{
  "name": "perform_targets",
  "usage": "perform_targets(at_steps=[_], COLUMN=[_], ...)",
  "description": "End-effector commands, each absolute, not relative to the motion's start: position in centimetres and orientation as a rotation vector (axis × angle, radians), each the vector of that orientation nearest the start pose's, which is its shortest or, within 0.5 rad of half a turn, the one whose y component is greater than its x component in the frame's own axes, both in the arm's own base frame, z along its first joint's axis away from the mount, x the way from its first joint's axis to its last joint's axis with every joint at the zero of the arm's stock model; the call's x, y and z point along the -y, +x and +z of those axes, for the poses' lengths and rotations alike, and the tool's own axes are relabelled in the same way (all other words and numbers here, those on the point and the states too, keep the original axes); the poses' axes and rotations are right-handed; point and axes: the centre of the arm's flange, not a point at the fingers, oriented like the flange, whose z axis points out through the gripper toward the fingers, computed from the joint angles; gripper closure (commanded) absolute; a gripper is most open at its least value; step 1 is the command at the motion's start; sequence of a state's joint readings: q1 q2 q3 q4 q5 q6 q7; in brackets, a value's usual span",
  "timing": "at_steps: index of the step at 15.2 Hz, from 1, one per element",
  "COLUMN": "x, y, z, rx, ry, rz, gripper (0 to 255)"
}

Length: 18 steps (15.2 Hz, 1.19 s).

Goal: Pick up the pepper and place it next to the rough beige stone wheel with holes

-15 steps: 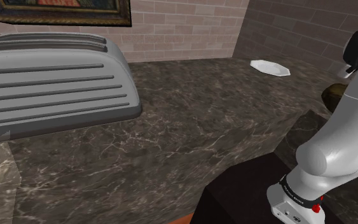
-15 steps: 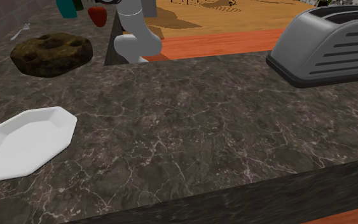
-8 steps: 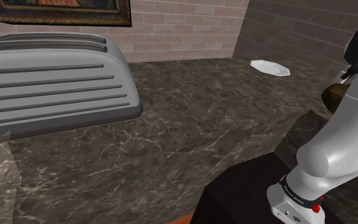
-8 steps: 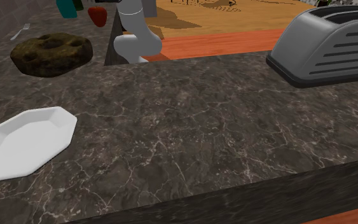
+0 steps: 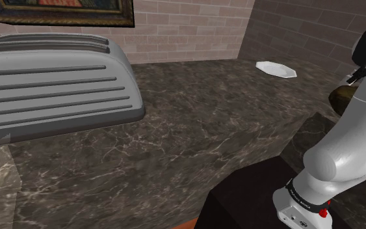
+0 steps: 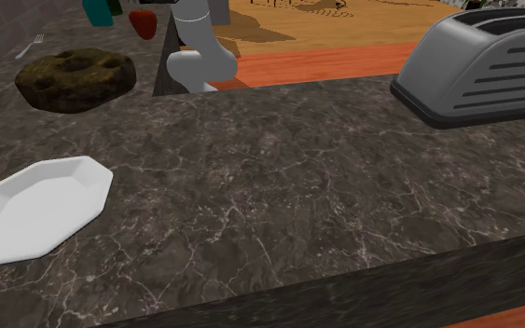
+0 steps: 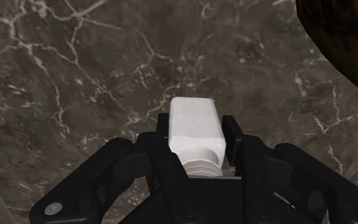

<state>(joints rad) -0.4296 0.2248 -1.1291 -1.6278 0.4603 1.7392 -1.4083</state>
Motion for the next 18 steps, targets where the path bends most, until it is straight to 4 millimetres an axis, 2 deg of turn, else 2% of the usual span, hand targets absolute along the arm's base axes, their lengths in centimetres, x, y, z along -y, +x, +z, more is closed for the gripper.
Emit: perform_targets(at_steps=[1, 2, 7, 11, 18], x=[59.4, 59.4, 59.4, 59.3, 59.3], y=[9.9, 9.9, 9.9, 8.7, 8.7], z=[55.3, 55.3, 55.3, 60.1, 60.1], rx=[-0.331, -0.331, -0.331, -0.331, -0.331], ry=[-3.097, -3.097, -3.097, -3.097, -3.097], rz=[-0.395, -0.395, -0.395, -0.395, -0.395], gripper=[255, 0, 0, 0, 0])
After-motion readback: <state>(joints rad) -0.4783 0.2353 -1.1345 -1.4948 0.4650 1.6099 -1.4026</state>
